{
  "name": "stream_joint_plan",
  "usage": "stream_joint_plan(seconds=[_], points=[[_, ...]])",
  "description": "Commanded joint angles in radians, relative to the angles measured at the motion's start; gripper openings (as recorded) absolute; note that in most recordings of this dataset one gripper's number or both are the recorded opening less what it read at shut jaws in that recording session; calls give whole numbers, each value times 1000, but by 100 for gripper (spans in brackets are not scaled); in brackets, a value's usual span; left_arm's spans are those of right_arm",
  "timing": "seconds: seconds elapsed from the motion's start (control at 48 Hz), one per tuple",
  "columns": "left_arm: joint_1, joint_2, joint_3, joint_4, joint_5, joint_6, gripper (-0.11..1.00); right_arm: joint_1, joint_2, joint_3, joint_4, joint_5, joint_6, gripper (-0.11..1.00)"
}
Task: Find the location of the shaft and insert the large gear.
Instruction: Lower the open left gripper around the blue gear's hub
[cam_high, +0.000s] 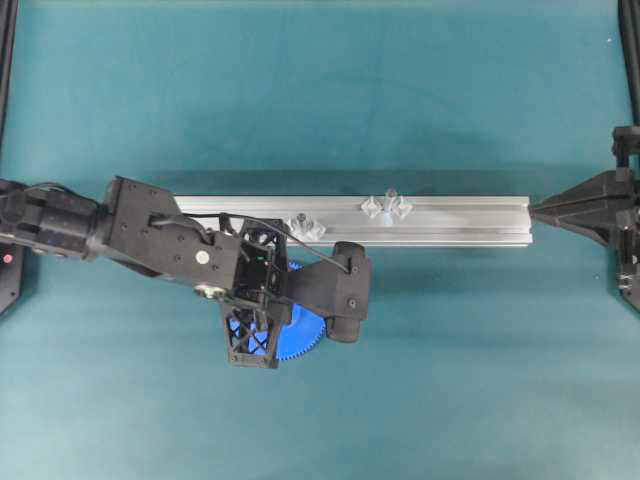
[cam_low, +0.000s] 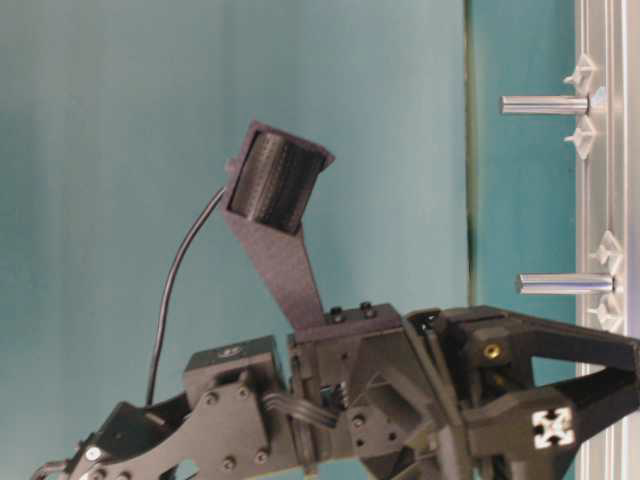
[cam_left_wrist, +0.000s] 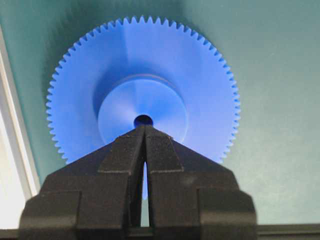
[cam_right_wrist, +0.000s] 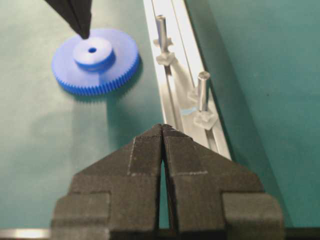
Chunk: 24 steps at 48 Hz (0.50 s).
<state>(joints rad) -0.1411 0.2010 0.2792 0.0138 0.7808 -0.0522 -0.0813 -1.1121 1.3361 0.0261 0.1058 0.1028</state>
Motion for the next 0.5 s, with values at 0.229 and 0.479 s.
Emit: stream_joint_plan(seconds=[0.229, 0.479], points=[[-5, -17, -31, 3, -2, 2, 0, -3, 6, -9, 2, -3, 11, 0], [-5, -18, -34, 3, 0, 0, 11, -3, 5, -9, 2, -3, 11, 0]])
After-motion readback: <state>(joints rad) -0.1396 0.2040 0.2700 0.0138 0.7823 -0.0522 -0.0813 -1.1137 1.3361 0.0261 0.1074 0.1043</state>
